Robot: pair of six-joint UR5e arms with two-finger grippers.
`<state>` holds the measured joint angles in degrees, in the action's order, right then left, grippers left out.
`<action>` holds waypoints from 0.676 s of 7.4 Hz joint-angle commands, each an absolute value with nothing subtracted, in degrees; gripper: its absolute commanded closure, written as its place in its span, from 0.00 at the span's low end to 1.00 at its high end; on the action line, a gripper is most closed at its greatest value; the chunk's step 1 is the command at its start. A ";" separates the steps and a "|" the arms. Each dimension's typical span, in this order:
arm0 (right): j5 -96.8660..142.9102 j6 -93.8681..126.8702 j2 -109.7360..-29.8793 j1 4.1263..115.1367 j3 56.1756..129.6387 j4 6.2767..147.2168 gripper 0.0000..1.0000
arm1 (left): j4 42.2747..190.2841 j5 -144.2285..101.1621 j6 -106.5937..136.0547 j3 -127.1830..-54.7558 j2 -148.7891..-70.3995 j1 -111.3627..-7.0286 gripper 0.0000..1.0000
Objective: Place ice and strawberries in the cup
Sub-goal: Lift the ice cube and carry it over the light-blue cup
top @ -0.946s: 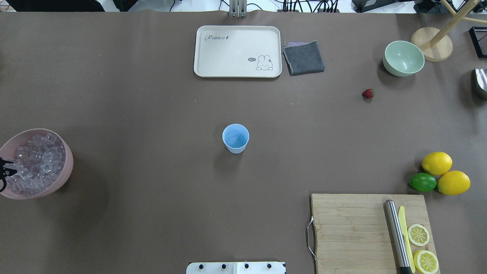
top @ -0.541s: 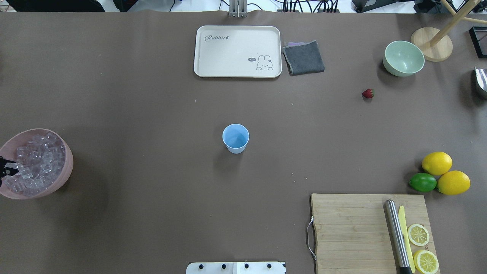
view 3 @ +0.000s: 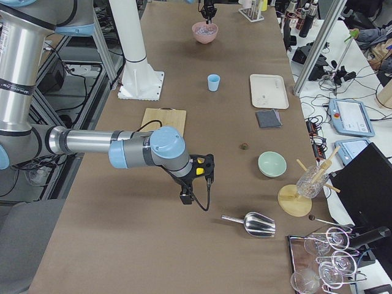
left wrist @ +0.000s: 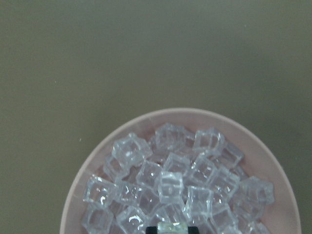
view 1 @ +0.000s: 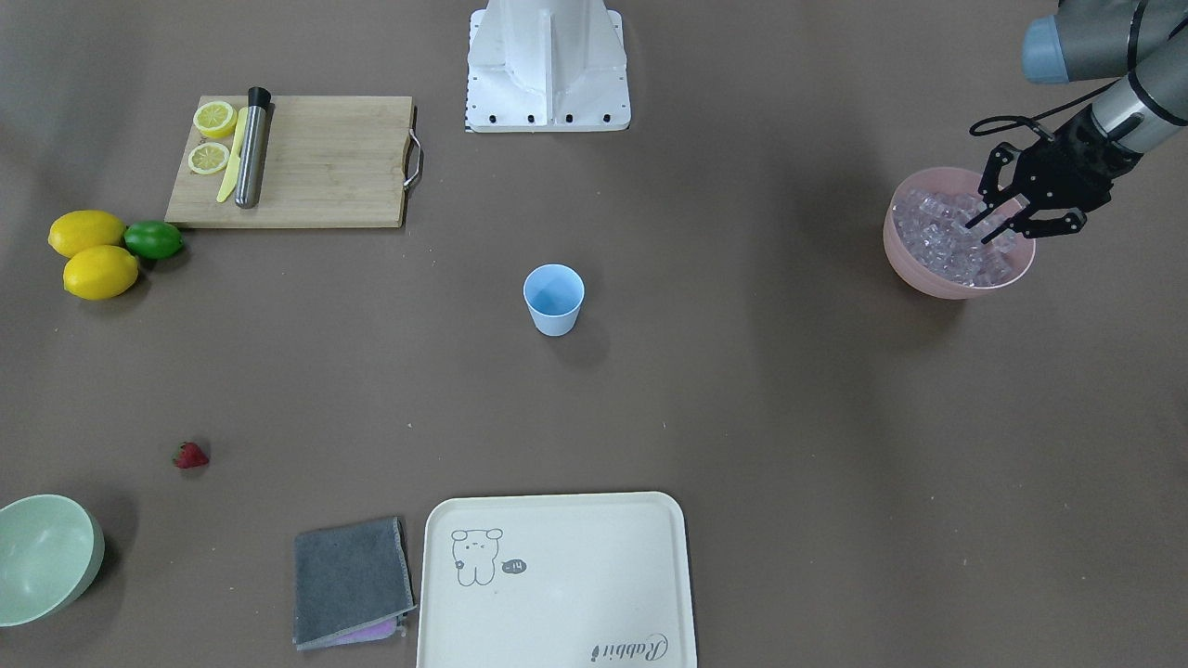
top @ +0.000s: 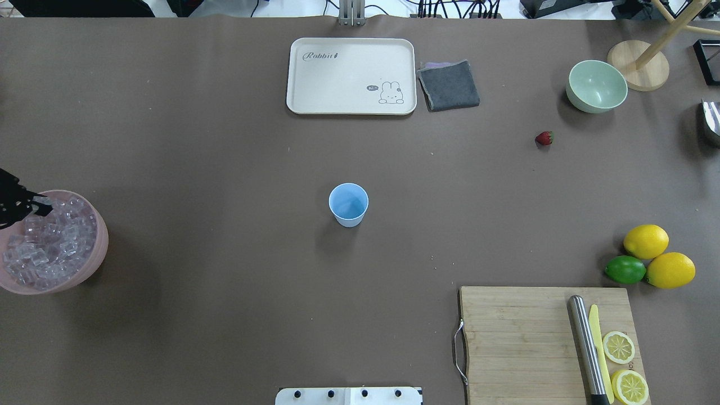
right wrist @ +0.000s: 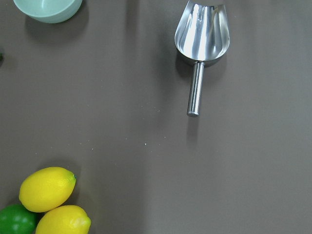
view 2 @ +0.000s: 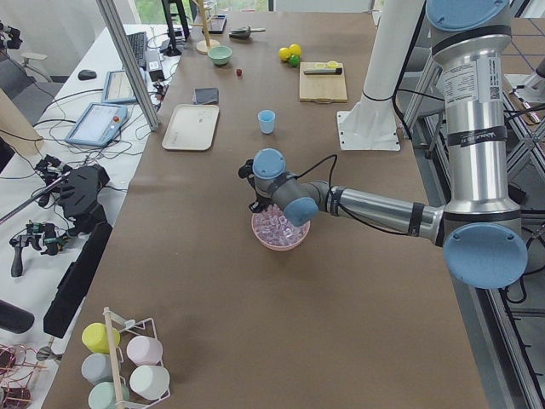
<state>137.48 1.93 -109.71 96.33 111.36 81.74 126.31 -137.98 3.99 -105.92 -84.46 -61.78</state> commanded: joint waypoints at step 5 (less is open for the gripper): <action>137.46 1.93 -109.95 96.33 111.36 81.74 0.00 | 125.95 -123.81 47.15 -104.42 -109.66 -42.69 1.00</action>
